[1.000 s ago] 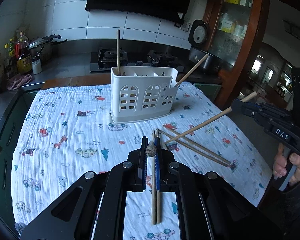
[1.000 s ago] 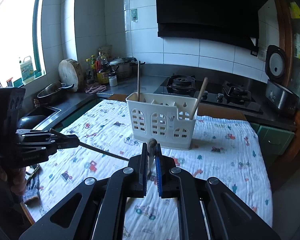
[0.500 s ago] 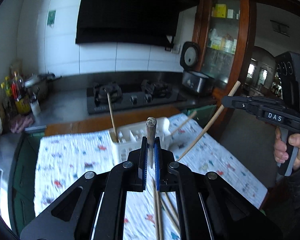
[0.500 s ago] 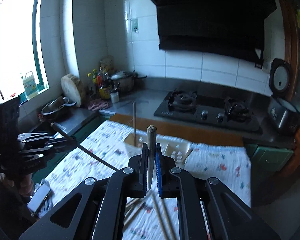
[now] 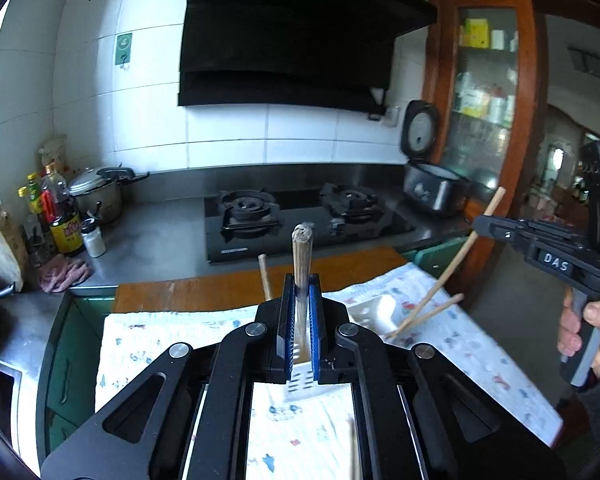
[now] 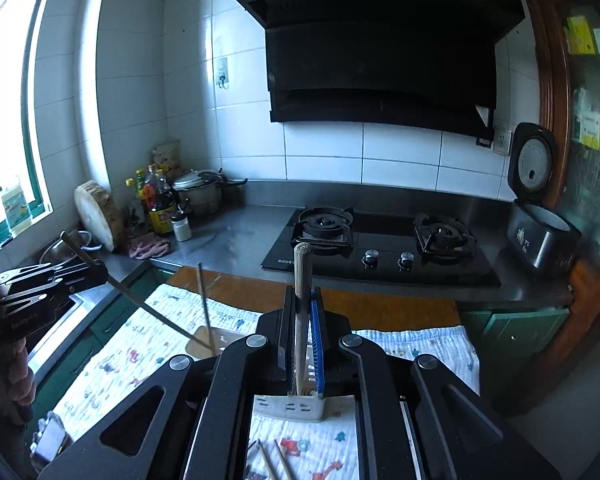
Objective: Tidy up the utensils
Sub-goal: 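Open both grippers to drop the chopsticks into the caddy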
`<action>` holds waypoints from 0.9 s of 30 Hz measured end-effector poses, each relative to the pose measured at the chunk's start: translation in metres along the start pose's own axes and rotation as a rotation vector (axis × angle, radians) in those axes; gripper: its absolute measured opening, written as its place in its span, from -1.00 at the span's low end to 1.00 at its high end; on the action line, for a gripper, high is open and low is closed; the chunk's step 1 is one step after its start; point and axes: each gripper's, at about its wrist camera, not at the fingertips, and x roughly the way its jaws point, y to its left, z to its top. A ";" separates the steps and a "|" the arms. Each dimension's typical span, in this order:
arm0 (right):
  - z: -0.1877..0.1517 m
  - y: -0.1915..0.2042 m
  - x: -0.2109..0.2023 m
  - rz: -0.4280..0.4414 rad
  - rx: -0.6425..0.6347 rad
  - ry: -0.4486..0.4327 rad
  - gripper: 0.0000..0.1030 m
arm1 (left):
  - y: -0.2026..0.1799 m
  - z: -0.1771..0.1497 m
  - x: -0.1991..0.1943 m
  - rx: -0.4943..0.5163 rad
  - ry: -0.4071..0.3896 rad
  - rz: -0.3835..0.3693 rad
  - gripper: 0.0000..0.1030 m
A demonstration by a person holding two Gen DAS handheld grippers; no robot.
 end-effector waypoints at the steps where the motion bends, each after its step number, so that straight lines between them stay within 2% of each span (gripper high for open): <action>1: -0.003 -0.002 0.008 -0.002 0.005 0.007 -0.86 | 0.002 -0.002 0.005 -0.008 0.012 -0.010 -0.90; 11: -0.033 -0.001 0.055 -0.002 -0.019 0.119 -0.86 | 0.024 -0.031 0.055 -0.077 0.133 -0.032 -0.90; 17: -0.040 0.001 0.066 0.001 -0.020 0.143 -0.86 | 0.034 -0.044 0.075 -0.113 0.187 -0.031 -0.89; 22: -0.039 0.000 0.059 -0.002 -0.018 0.124 -0.77 | 0.036 -0.045 0.072 -0.123 0.177 -0.039 -0.83; 25: -0.035 0.001 0.043 -0.013 -0.023 0.088 -0.57 | 0.033 -0.040 0.056 -0.117 0.147 -0.030 -0.57; 27: -0.034 0.003 0.023 -0.008 -0.030 0.053 -0.54 | 0.030 -0.037 0.041 -0.112 0.120 -0.023 -0.50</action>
